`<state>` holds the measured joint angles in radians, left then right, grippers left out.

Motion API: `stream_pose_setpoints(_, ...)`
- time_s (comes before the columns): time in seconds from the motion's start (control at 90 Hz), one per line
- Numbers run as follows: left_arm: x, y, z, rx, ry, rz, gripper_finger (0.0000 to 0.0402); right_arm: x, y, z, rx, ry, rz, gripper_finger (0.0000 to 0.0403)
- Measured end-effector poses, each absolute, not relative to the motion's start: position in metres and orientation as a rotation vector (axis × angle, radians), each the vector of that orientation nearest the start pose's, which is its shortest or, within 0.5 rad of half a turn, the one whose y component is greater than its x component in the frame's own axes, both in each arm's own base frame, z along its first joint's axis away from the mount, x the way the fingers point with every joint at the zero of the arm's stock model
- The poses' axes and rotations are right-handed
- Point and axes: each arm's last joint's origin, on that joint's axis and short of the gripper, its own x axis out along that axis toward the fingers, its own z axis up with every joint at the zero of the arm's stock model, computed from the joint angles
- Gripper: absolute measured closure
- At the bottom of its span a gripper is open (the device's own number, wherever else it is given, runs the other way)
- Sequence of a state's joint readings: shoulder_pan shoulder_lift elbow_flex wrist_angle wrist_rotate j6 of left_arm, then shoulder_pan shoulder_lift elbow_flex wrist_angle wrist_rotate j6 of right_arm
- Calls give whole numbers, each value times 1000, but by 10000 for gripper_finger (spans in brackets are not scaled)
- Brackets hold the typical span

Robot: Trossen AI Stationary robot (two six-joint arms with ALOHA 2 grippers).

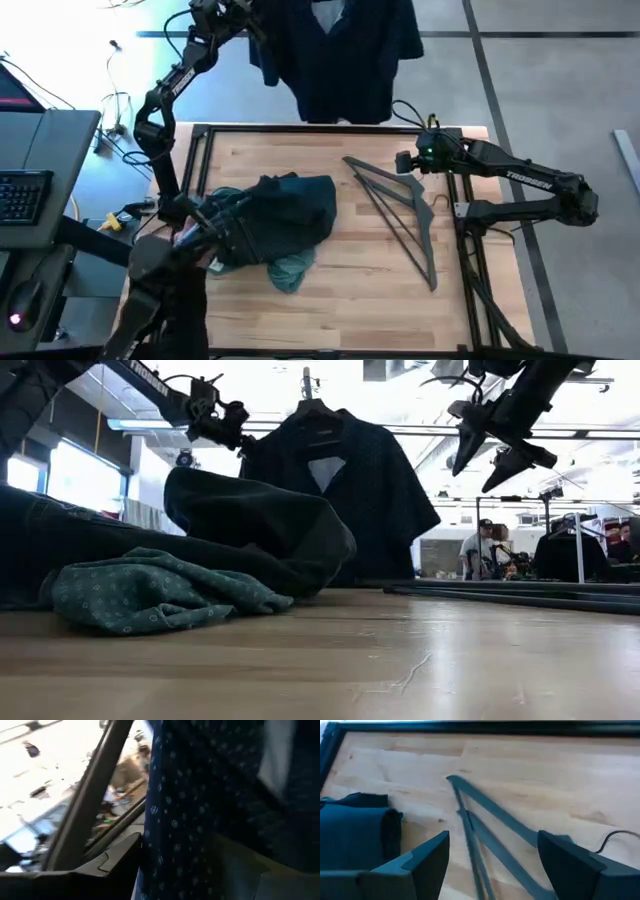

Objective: Hang clothes
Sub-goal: Unhang the hangered blue polo shirt from the hanger rack

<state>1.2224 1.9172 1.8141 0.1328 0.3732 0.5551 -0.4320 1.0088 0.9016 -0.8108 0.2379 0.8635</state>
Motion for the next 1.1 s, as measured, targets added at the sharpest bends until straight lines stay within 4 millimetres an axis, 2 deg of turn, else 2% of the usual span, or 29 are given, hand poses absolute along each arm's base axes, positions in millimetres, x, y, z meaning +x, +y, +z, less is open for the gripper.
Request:
stream_pose_setpoints(0.278, 163, 417, 394, 335, 115, 730, 196, 167, -86, 284, 818, 599, -1020, 126)
stream_pose_setpoints(0.411, 163, 417, 393, 241, 78, 691, 213, 167, -86, 284, 807, 603, -1019, 126)
stream_pose_setpoints(0.522, 164, 415, 394, 196, 49, 642, 252, 167, -86, 284, 802, 605, -1018, 126)
stream_pose_setpoints(0.7, 170, 408, 401, 140, -1, 559, 369, 167, -86, 284, 801, 604, -1020, 126)
stream_pose_setpoints(0.756, 169, 405, 405, 113, -26, 557, 386, 167, -86, 284, 801, 604, -1020, 126)
stream_pose_setpoints(0.9, 168, 389, 427, 150, -78, 551, 387, 167, -86, 285, 775, 602, -1024, 126)
stream_pose_setpoints(1.1, 160, 347, 481, 335, -170, 424, 391, 168, -88, 287, 743, 568, -1042, 126)
